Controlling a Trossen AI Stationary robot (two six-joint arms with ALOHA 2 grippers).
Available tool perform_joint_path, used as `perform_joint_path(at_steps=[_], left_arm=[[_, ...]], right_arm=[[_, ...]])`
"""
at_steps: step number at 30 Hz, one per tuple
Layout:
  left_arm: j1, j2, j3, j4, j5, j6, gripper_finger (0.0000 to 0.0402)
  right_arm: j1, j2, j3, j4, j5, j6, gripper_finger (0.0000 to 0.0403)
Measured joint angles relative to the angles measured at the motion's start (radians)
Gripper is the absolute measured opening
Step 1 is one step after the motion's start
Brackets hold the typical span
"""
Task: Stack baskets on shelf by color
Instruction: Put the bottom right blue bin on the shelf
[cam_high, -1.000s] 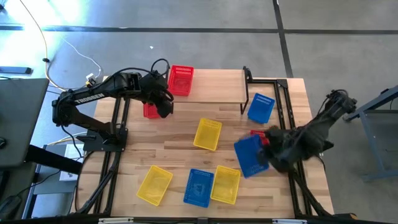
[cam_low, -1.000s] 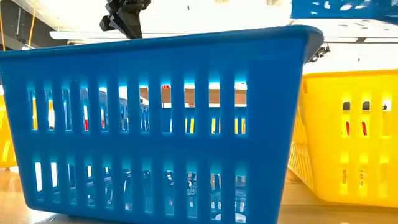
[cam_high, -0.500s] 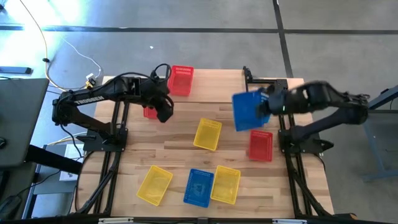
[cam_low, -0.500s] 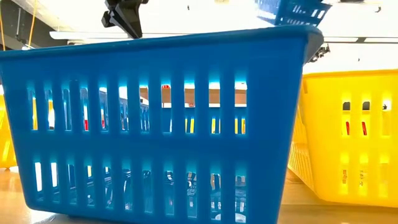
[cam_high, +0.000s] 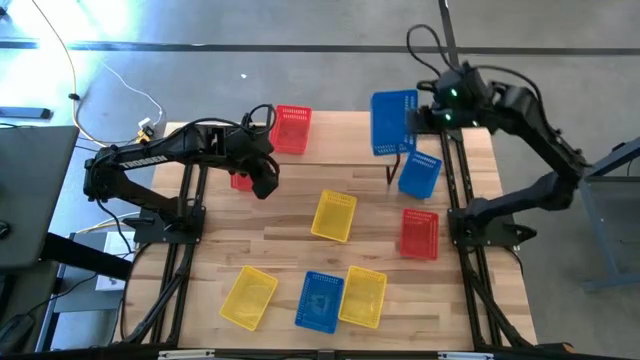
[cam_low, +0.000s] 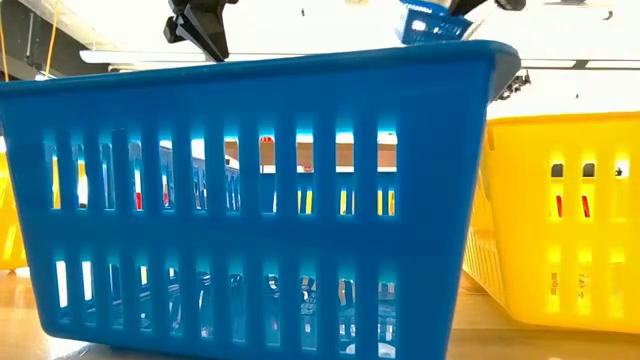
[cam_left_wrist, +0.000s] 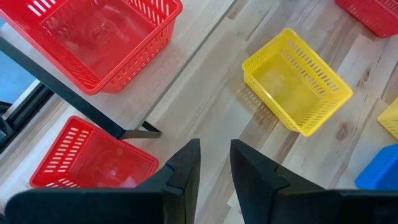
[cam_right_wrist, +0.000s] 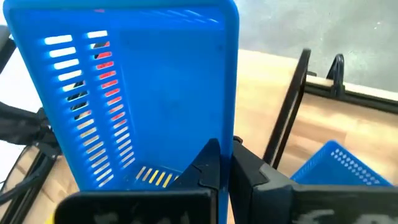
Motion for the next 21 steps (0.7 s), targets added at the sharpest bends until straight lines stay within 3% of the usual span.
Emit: perform_joint_path(at_steps=[10, 21], left_arm=[[0.0, 0.0, 0.0, 0.0, 0.0, 0.0, 0.0078], [0.0, 0.0, 0.0, 0.0, 0.0, 0.017, 0.0078]], right_arm=[[-0.192, 0.212, 0.065, -0.025, -0.245, -0.081, 0.0], [-0.275, 0.403, 0.065, -0.14, -0.296, -0.116, 0.0]])
